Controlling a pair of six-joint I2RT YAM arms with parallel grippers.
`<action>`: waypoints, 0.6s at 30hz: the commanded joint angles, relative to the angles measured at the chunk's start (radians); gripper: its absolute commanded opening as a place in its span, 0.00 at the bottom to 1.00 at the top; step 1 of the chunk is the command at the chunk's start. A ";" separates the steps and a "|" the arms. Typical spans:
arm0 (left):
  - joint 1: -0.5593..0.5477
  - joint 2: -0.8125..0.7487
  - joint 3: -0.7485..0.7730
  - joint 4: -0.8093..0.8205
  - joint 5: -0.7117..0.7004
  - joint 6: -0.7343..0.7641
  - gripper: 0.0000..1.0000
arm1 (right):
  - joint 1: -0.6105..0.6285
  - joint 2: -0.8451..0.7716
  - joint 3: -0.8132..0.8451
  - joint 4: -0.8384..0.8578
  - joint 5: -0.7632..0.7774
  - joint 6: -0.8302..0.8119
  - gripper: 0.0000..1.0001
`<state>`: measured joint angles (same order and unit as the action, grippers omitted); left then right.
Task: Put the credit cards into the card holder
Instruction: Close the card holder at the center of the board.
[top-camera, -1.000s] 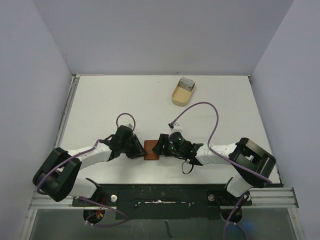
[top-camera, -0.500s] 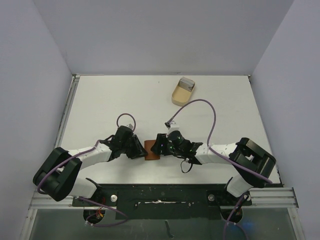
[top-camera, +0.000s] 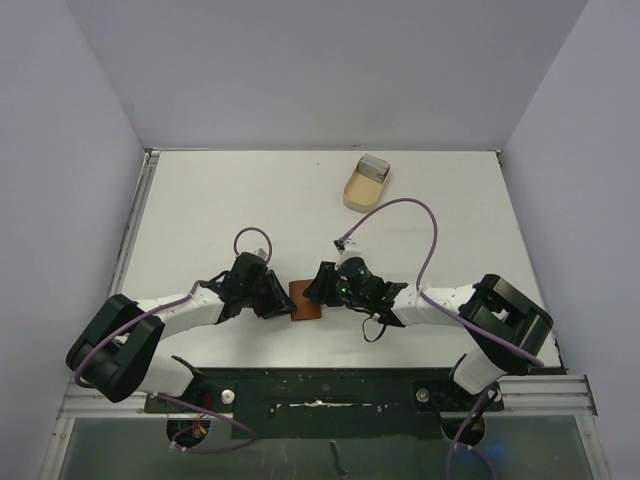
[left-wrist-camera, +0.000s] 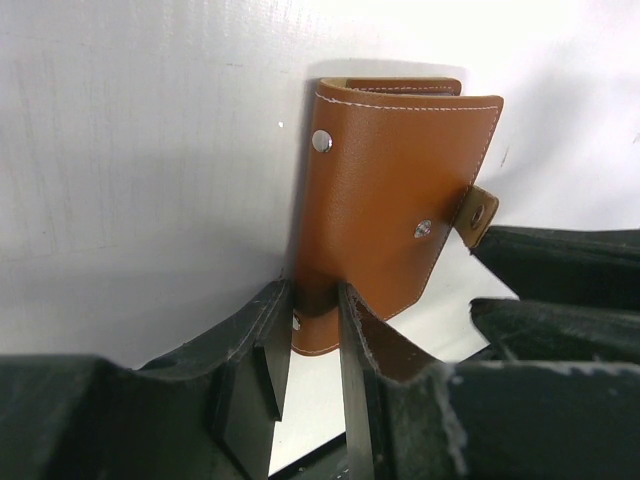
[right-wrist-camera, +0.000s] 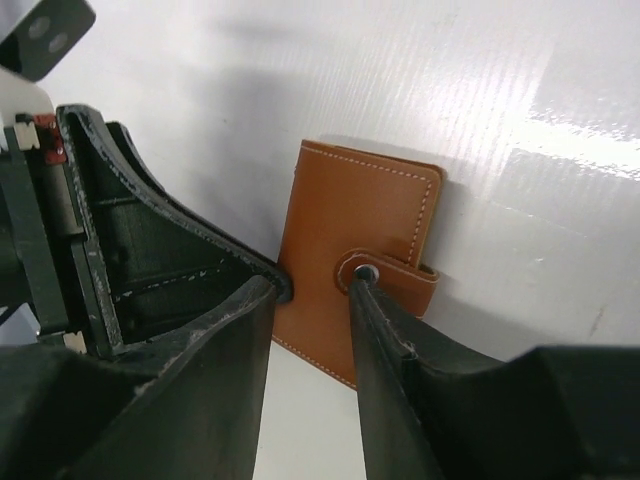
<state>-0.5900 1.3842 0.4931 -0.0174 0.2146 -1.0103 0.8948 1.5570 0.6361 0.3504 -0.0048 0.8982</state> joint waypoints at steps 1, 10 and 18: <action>-0.009 0.013 -0.017 -0.009 -0.015 0.008 0.24 | -0.033 -0.038 -0.003 0.053 -0.006 0.059 0.36; -0.009 0.016 -0.013 -0.021 -0.033 0.004 0.24 | -0.040 -0.105 0.084 -0.243 0.102 0.050 0.39; -0.011 0.013 -0.013 -0.021 -0.036 0.001 0.23 | -0.051 -0.064 0.078 -0.199 0.090 0.083 0.34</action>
<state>-0.5907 1.3842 0.4927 -0.0177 0.2131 -1.0145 0.8558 1.4826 0.6865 0.1280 0.0761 0.9604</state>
